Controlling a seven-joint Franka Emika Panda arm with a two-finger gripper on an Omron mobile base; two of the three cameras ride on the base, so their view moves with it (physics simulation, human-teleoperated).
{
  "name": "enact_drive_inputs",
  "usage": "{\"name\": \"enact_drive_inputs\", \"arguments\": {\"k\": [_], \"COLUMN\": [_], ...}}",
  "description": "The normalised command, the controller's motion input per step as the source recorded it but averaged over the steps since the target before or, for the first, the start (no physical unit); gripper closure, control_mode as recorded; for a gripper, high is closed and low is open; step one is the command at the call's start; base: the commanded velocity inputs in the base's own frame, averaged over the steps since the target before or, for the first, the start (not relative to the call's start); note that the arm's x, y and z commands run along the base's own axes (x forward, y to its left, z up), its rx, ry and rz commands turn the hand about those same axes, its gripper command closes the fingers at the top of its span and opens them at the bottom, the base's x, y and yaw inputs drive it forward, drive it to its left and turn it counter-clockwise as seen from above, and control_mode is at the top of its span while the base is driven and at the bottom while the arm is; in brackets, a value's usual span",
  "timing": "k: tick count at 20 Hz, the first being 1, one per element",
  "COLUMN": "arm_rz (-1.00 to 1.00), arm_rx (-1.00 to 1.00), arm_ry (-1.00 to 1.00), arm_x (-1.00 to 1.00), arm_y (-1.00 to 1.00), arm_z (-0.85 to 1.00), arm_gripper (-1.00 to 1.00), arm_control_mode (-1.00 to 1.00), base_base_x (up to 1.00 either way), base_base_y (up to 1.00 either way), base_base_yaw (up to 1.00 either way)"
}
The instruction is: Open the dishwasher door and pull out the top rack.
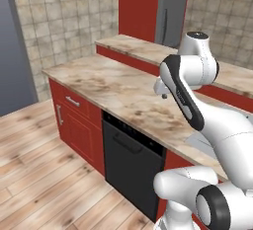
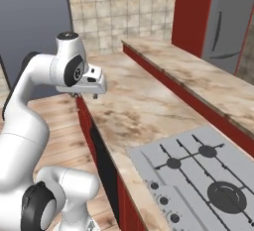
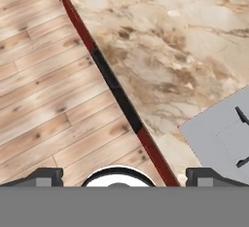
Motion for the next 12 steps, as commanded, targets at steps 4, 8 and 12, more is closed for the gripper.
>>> {"name": "enact_drive_inputs", "arguments": {"k": [4, 8, 12], "arm_rz": [0.0, 0.01, 0.05], "arm_rx": [0.0, 0.0, -0.16], "arm_ry": [0.0, 0.09, 0.08], "arm_x": [0.0, 0.0, 0.17], "arm_y": [0.0, 0.06, 0.32], "arm_z": [0.0, -0.09, -0.65], "arm_gripper": [-1.0, -1.0, -1.0], "arm_control_mode": [1.0, -1.0, -1.0], "base_base_x": [0.56, 0.0, 0.0], "base_base_y": [-0.33, 0.0, 0.0], "base_base_yaw": [0.12, 0.07, 0.0]}}
